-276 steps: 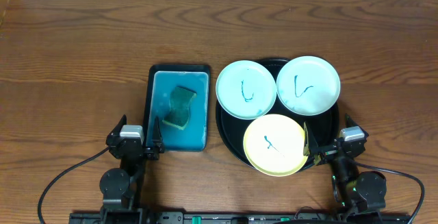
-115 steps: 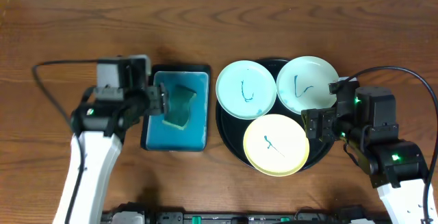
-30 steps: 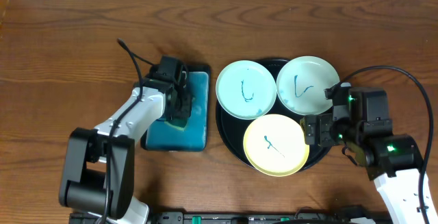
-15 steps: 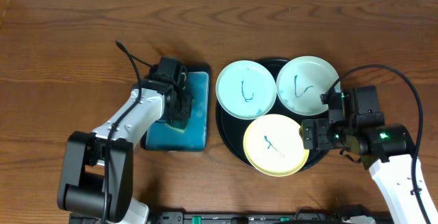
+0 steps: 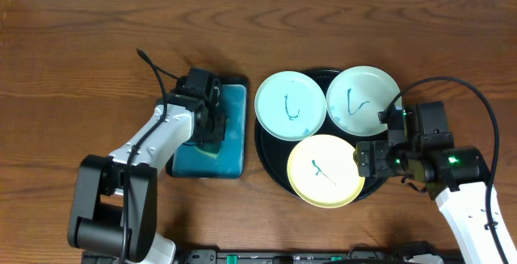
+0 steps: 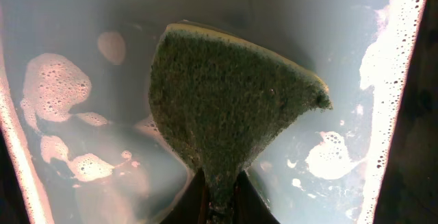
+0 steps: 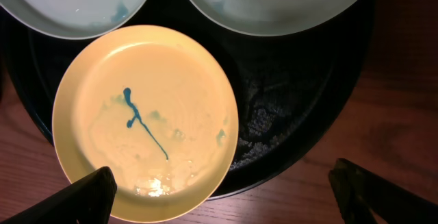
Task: Clean dirty plates on tray and stack at the side
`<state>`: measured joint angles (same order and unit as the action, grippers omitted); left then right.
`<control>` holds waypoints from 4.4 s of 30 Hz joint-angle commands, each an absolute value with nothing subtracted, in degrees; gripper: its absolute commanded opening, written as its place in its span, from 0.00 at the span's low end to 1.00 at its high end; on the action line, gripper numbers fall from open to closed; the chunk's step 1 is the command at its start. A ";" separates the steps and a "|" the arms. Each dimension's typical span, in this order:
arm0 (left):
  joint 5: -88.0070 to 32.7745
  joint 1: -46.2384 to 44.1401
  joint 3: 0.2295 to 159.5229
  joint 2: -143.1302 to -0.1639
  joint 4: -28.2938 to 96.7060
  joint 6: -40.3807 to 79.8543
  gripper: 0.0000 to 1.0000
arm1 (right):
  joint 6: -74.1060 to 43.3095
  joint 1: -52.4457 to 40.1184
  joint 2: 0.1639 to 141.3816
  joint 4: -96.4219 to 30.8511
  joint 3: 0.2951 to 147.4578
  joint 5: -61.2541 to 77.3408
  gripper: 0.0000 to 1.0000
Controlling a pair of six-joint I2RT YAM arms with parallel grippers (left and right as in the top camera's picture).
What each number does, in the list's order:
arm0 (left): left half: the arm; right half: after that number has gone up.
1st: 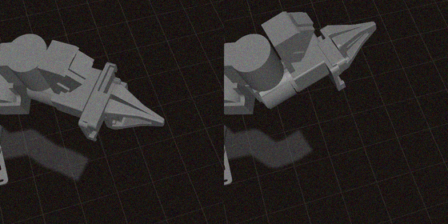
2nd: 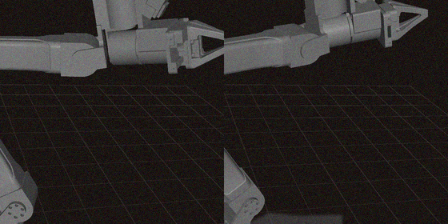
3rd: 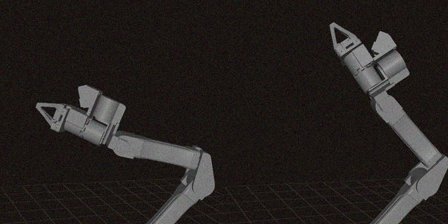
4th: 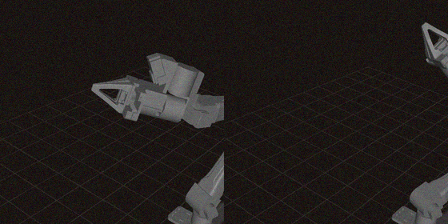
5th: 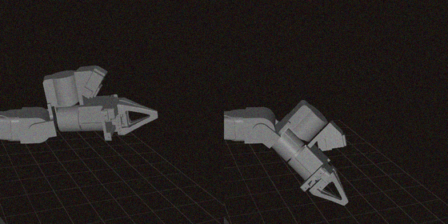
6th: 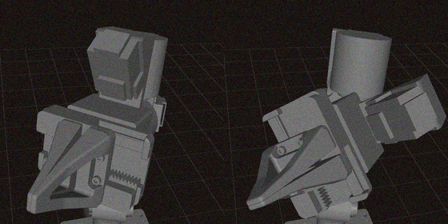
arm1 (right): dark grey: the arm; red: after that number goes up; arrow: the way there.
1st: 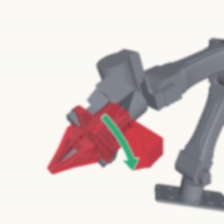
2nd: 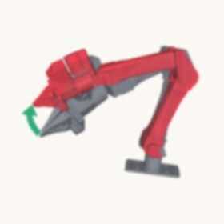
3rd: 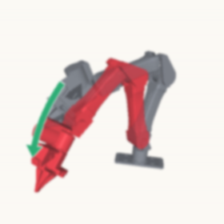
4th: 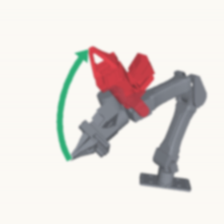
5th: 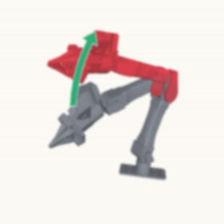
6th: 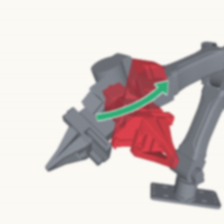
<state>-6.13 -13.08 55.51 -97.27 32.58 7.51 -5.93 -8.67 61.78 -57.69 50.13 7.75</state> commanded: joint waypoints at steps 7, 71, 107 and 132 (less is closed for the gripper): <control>-7.05 -13.04 54.70 -93.56 35.62 7.81 0.07 | -6.81 -9.43 61.78 -57.87 51.20 7.99 0.99; -11.35 -12.12 54.70 -73.36 26.24 20.69 0.08 | -8.32 -9.37 93.69 -43.00 49.80 11.09 0.63; -10.92 -12.12 54.59 -73.41 29.45 20.64 0.07 | -10.68 -9.43 93.78 -39.35 43.64 13.80 0.01; -32.60 -1.02 54.59 -73.41 27.51 7.01 0.08 | -10.66 -9.43 93.78 -39.16 43.64 13.78 0.01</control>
<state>-27.33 -1.91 54.81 -73.87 27.66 10.24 -10.13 -8.60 92.27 -39.64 45.21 14.68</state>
